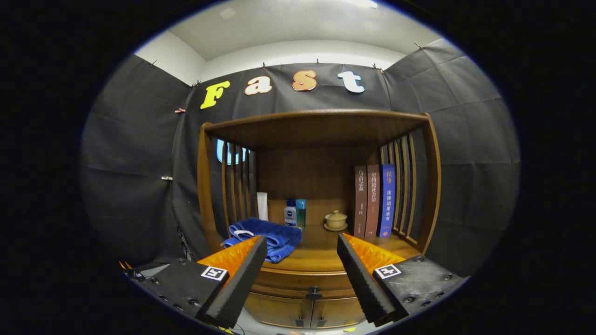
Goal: Pull open the drawer, take out the items inside it, and place them on the countertop above the cabinet.
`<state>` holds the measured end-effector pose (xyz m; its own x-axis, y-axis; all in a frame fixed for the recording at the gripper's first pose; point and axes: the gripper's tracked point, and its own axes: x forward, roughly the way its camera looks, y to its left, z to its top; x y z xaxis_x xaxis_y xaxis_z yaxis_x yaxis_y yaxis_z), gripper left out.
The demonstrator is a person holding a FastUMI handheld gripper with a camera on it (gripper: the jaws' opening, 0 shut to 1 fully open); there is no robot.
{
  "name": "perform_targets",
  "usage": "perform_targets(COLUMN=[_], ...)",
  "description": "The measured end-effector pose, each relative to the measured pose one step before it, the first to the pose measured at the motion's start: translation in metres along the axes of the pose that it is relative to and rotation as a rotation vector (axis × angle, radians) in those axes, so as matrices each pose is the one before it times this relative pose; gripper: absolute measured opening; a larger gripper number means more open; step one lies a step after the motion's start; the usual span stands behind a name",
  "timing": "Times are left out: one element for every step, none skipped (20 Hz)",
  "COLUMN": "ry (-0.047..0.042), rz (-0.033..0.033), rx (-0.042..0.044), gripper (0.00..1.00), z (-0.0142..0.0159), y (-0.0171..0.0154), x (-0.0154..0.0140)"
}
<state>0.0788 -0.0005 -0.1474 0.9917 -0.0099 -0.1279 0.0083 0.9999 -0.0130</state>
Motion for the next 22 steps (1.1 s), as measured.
perform_targets(ry=[0.01701, 0.01557, 0.01761, 0.02157, 0.02445, 0.018, 0.0118, 0.01358, 0.01474, 0.01719, 0.02192, 0.02194, 0.02066, 0.02284, 0.02265, 0.02786, 0.01824, 0.01148, 0.01301, 0.01255, 0.01553, 0.01078], rz=[-0.00398, -0.0034, -0.00903, -0.0107, -0.00962, -0.01082, -0.01014, -0.00944, -0.00759, -0.00987, -0.00969, -0.00679, 0.00109, 0.00043, -0.00236, -0.00232, -0.00789, -0.00669, -0.00792, -0.00565, -0.00044, 0.00081], rx=[0.008, 0.01009, 0.00852, 0.0096, 0.00472, 0.00038, -0.00019, 0.0023, 0.00418, 0.0003, -0.00251, -0.00177, -0.00001, 0.00226, 0.00206, -0.00011, 0.00028, 0.00493, 0.00631, 0.0065, 0.00591, -0.00074], gripper=[0.99, 0.99, 0.99, 0.99, 0.99, 0.99, 0.99, 0.99, 0.99, 0.99, 0.99, 0.99, 0.99, 0.99, 0.99, 0.99, 0.99, 0.99, 0.99, 0.99, 0.99, 0.97], z=[-0.01363, -0.0148, -0.01653, -0.01774, -0.01655, -0.01291, -0.01127, -0.00961, -0.01085, -0.01201, -0.01188, -0.00518, -0.00924, -0.0093, -0.00928, -0.00867, -0.00758, -0.00475, -0.00492, -0.00484, -0.00415, -0.00311], y=[-0.00219, -0.00417, -0.00464, -0.00216, -0.00342, -0.00554, -0.0049, -0.00424, -0.00299, -0.00289, -0.00288, -0.00352, -0.00502, -0.00289, -0.00088, -0.0019, -0.00216, -0.00128, -0.00204, -0.00156, -0.00048, 0.00047], x=[0.00608, 0.00529, 0.00586, 0.00592, 0.00594, 0.00693, 0.00681, 0.0084, 0.00598, 0.00647, 0.00719, 0.00386, 0.00289, 0.00596, 0.00601, 0.00329, 0.0043, 0.00317, 0.00384, 0.00403, 0.00472, 0.00104])
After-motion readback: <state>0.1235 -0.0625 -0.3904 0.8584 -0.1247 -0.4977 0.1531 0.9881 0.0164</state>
